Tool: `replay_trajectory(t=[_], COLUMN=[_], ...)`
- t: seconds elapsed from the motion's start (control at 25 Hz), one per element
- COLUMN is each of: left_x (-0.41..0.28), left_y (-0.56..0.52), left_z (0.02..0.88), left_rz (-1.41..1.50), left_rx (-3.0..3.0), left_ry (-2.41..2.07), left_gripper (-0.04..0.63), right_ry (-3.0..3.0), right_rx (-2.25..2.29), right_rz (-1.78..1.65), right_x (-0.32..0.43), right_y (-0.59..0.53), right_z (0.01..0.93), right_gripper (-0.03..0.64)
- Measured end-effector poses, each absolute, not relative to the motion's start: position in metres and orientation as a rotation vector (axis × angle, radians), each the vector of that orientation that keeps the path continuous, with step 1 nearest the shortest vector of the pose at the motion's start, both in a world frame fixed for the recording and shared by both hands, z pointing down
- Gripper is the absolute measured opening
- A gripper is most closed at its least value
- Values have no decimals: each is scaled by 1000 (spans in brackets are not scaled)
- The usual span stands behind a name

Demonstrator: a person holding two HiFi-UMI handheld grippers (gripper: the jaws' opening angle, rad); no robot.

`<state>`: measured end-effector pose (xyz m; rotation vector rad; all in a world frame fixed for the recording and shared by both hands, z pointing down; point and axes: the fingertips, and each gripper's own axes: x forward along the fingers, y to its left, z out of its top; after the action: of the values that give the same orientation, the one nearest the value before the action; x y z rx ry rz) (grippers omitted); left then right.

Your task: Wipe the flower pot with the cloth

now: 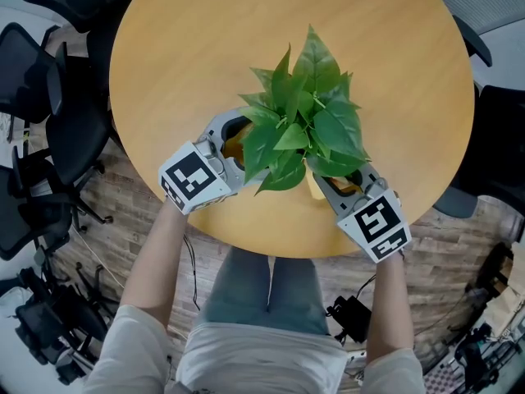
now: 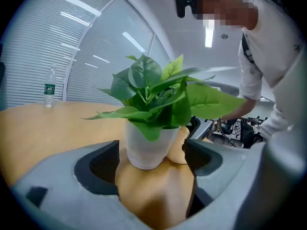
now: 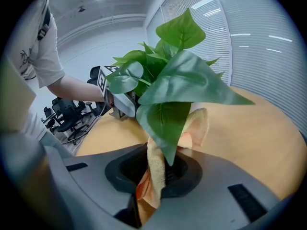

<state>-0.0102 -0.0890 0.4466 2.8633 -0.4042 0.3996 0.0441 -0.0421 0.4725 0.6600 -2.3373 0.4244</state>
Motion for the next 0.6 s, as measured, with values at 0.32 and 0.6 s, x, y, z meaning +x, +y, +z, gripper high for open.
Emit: replay_trajectory(t=[0.32, 0.6], left_x=[9, 16], left_y=[-95, -100], left_z=[444, 445], left_rz=[356, 308], left_rx=[2908, 2888], left_ry=[-142, -97], left_gripper=[463, 460], right_ry=[-2338, -2331], right_rx=[656, 653], right_rz=[440, 439], right_x=[44, 43], right_y=[-42, -42], right_z=[474, 475], right_gripper=[61, 61])
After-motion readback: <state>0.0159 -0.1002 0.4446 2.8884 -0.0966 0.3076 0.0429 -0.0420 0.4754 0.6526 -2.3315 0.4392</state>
